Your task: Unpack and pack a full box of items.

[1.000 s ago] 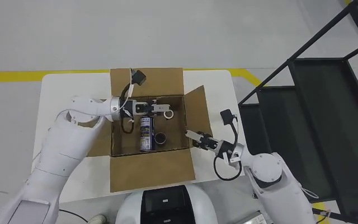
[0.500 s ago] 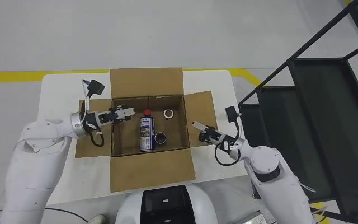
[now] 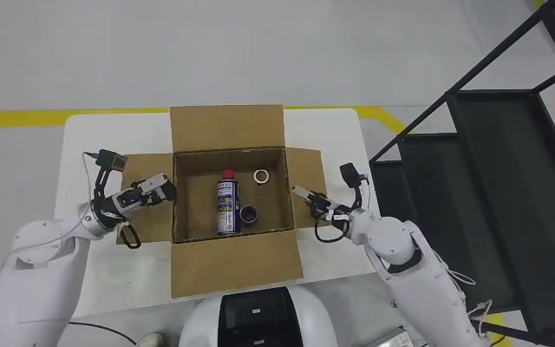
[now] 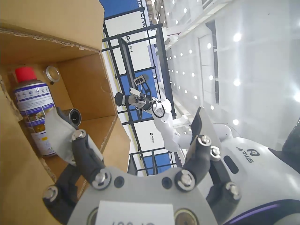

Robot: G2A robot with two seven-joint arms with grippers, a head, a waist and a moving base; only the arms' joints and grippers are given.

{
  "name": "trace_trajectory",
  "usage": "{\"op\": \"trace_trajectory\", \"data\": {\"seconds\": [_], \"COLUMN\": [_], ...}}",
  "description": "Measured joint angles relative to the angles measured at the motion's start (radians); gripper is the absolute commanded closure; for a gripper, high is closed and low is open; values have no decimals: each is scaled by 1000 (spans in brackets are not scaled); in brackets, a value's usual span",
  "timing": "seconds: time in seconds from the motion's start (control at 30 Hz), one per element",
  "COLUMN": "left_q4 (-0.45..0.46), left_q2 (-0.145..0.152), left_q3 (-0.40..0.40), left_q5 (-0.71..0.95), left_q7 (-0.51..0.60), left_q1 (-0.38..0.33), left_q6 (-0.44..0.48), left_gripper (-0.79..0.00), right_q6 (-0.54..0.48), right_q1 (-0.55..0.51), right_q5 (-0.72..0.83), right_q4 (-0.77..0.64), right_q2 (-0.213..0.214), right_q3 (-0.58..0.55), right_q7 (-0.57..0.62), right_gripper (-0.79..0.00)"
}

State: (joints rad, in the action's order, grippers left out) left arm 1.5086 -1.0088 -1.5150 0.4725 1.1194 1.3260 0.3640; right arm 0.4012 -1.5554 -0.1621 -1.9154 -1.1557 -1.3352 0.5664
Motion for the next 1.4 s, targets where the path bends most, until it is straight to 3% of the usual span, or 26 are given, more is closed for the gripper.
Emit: {"op": "trace_trajectory", "data": {"seconds": [0.17,0.43,0.63,0.83,1.07,1.27,1.4], "left_q4": [12,10,6,-3,-9,-9,-9], "left_q2": [1,2,4,5,4,4,4], "left_q3": [7,14,12,12,17,17,17], "left_q5": [-2,12,26,48,55,55,55], "left_q7": [3,16,18,31,39,39,39], "left_q1": [4,-6,-6,-3,-5,-4,-4], "left_q6": [9,23,39,66,71,71,71], "left_gripper": [-785,-785,-785,-785,-785,-785,-785], "right_q6": [70,-26,-31,74,259,302,302], "right_q1": [32,30,94,281,517,622,623], "right_q5": [-34,-88,-214,-365,-458,-449,-448], "right_q4": [-19,-130,-179,-93,86,204,206], "right_q2": [-2,1,-1,-28,-96,-144,-144], "right_q3": [37,57,156,360,588,686,687], "right_q7": [-1,-4,34,151,204,225,227], "right_gripper": [-785,-785,-785,-785,-785,-785,-785]}}
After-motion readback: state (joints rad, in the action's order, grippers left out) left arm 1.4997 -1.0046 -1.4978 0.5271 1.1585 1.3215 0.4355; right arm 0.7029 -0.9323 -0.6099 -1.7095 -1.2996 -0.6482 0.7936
